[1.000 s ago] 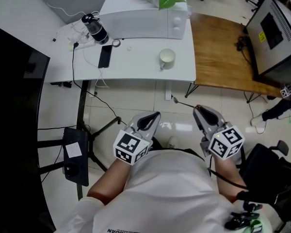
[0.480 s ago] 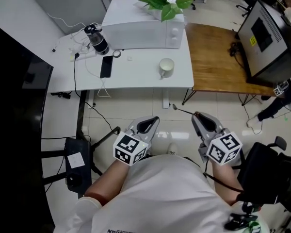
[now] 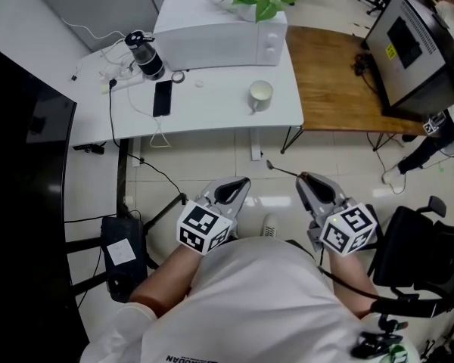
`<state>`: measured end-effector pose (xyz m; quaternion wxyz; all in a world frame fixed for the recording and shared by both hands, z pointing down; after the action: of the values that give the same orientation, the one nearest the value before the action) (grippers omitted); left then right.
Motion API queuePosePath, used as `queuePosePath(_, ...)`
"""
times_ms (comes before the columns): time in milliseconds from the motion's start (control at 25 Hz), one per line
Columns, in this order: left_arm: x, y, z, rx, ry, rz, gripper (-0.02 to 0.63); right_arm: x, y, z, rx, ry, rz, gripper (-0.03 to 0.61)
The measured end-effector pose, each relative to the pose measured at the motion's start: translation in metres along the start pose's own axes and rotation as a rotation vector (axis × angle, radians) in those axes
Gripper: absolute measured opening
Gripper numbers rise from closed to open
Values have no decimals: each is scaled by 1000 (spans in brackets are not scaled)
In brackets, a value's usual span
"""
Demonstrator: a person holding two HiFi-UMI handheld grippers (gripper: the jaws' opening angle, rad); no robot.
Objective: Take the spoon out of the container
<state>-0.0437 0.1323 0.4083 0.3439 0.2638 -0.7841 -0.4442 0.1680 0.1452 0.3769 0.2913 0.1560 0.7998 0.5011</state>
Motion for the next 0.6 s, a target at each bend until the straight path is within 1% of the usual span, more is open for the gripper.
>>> queuePosePath(120,2,0,4,-9,-1,4,5,4,1,0,4,1,9,55)
queuePosePath(320,12,-4,10,-28,-30,23,5,7,0,-1,11,-2,10,55)
queuePosePath(600,6,0,13,-30,-34,23,5,11,5,0,15,-8,17,55)
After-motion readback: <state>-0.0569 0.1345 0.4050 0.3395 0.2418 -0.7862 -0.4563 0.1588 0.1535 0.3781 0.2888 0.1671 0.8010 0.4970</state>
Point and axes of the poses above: the fingertips, and each gripper's own axes: z backward along the fingers, x to its left, y out of its underside, the point moved 7 cm from there along z, backward along the fingers, and after that the axes turned 3 degrees about z, right-handed, at the moved point
